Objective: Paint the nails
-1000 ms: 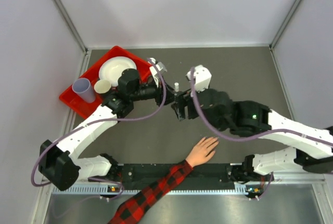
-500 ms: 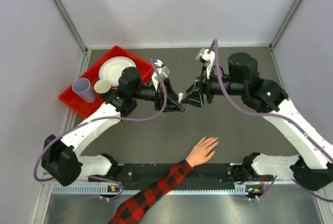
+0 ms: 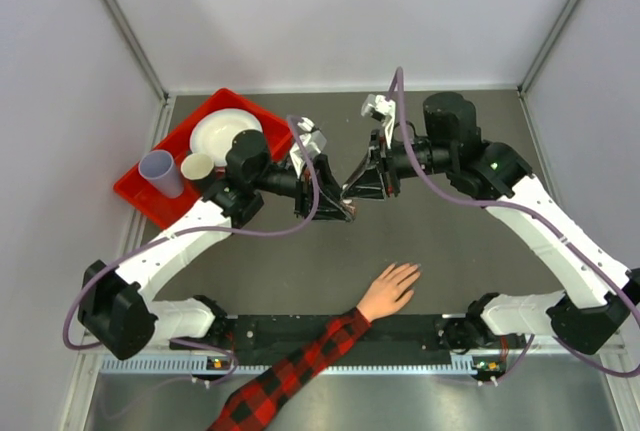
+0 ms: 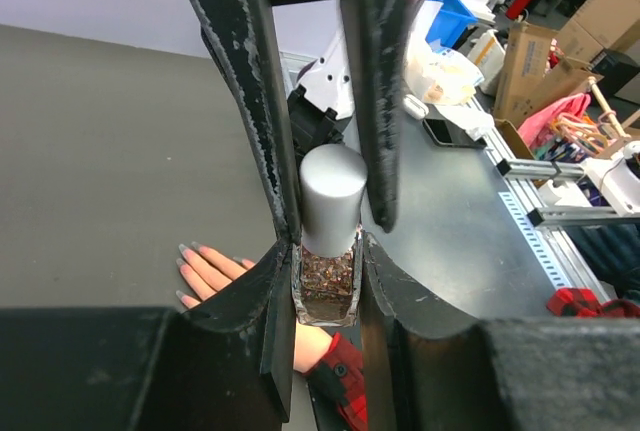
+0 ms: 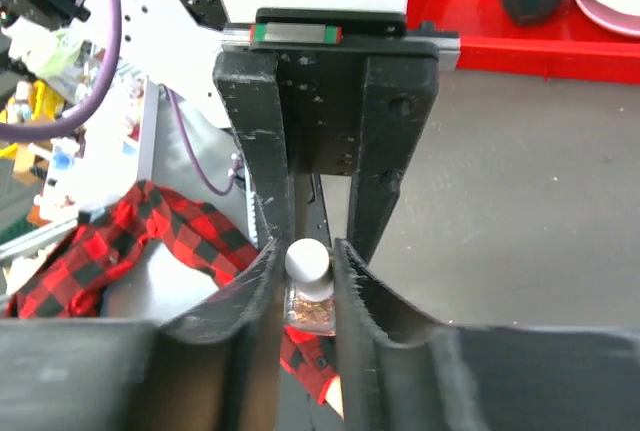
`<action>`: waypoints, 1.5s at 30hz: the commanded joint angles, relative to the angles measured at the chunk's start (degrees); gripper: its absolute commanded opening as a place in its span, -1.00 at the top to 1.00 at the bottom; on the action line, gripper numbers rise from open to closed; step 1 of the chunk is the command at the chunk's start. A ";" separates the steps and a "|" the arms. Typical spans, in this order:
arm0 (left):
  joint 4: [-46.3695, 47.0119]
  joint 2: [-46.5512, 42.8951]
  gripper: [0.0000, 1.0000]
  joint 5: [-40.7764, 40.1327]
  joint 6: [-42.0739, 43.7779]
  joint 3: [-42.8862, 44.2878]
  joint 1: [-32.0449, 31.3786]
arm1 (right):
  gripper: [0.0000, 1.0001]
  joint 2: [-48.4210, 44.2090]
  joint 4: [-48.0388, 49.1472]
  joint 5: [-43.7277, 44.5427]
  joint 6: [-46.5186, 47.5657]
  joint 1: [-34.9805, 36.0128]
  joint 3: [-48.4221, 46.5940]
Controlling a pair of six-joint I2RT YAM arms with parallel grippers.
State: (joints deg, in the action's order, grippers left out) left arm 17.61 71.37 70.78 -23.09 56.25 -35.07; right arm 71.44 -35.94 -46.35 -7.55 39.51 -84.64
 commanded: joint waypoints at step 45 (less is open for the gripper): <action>9.00 -0.53 1.00 -0.42 -5.28 0.53 1.14 | -0.61 -10.44 -2.91 28.98 -0.36 11.66 -0.35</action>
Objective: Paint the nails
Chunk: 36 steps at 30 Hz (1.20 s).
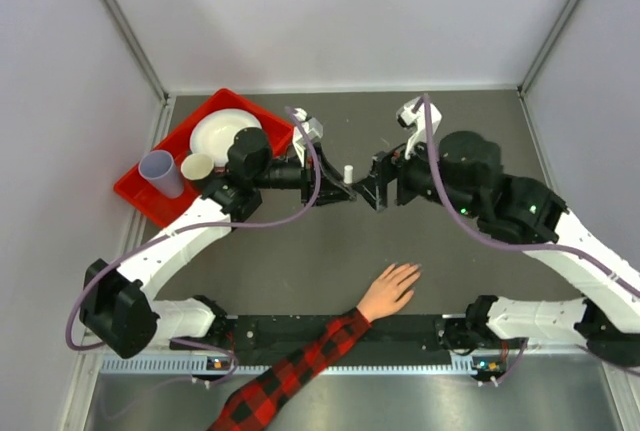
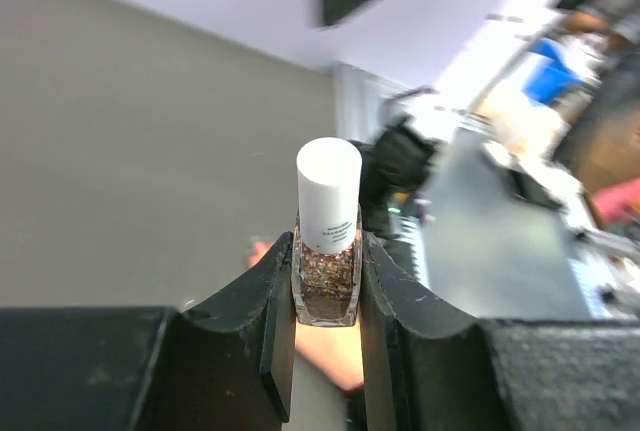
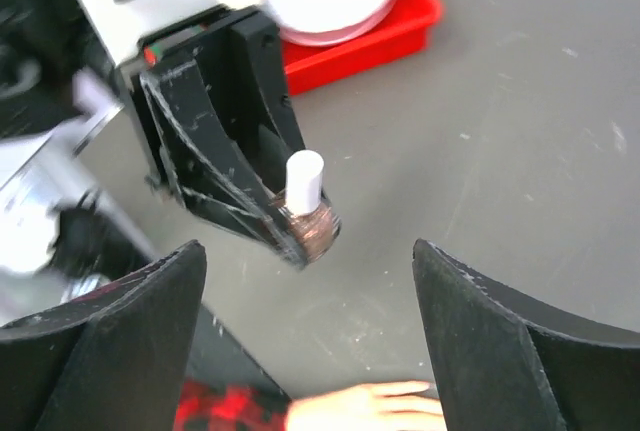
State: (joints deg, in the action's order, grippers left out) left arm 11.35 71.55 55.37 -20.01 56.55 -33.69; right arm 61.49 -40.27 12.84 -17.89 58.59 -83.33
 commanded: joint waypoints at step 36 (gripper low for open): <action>-0.62 -2.29 1.00 -6.84 0.50 4.79 1.35 | 1.00 -0.40 11.97 -20.57 5.77 -4.05 8.61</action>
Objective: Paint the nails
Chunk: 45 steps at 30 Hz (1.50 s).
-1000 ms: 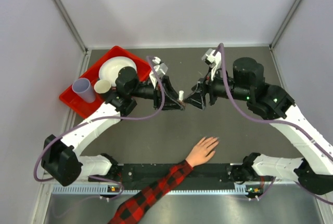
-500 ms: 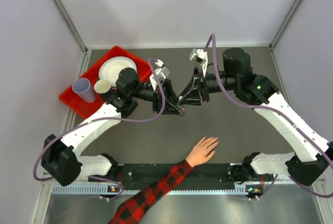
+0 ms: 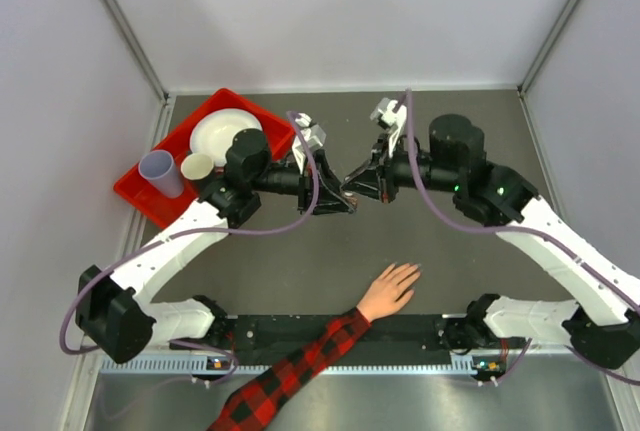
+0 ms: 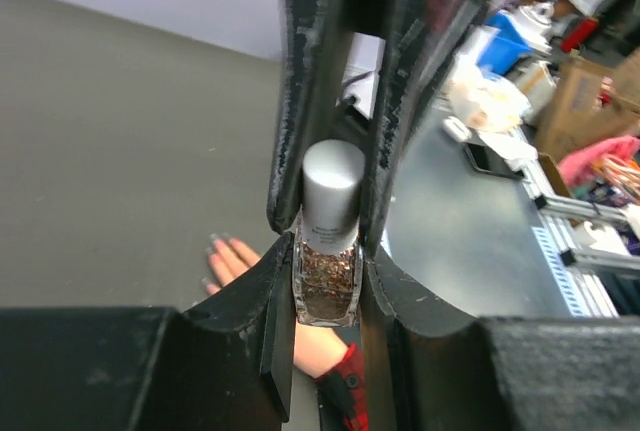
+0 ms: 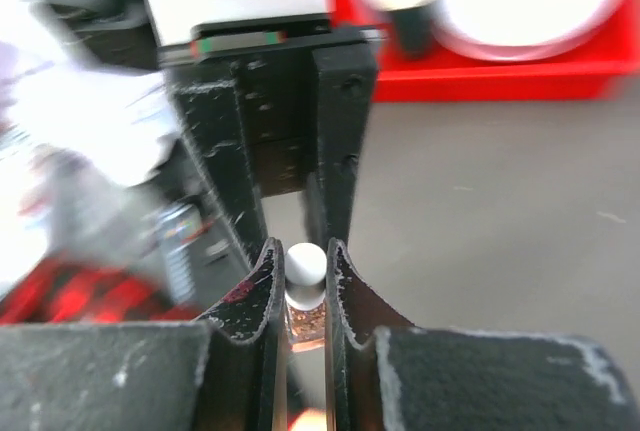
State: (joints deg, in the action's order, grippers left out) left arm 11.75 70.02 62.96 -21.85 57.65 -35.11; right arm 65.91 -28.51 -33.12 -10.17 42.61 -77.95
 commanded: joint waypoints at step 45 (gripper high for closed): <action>18.84 0.21 1.00 10.78 -10.41 -0.96 0.75 | 0.05 4.04 -4.09 -12.91 1.30 -3.67 -10.11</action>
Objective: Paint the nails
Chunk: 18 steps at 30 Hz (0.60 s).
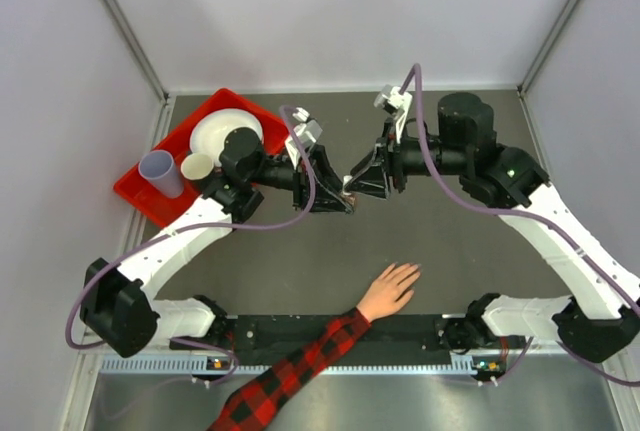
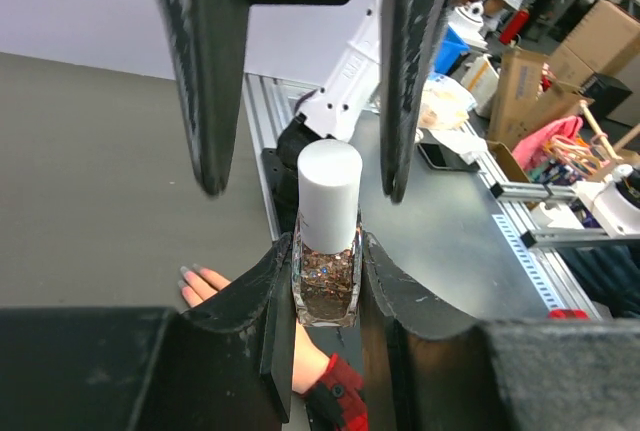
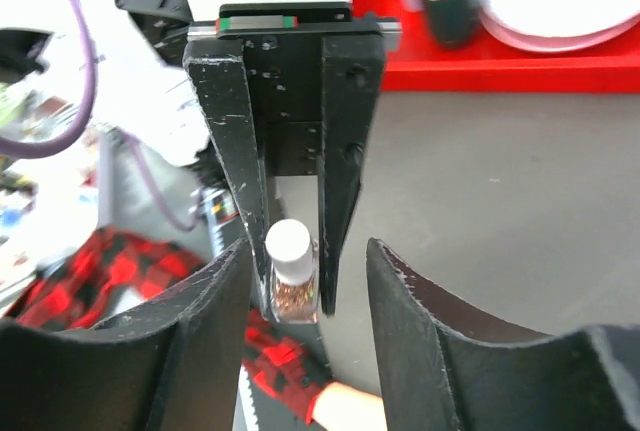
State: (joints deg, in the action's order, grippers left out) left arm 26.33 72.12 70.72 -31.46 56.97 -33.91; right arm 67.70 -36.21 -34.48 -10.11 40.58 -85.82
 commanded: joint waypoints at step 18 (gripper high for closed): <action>-19.99 -3.74 1.00 -32.01 15.20 5.08 -0.10 | 1.00 -5.29 9.21 32.70 -2.62 13.39 7.86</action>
State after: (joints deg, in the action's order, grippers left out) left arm 12.93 69.49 60.16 -23.16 58.02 -34.50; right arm 68.95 -30.15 -36.69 -9.80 40.66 -81.30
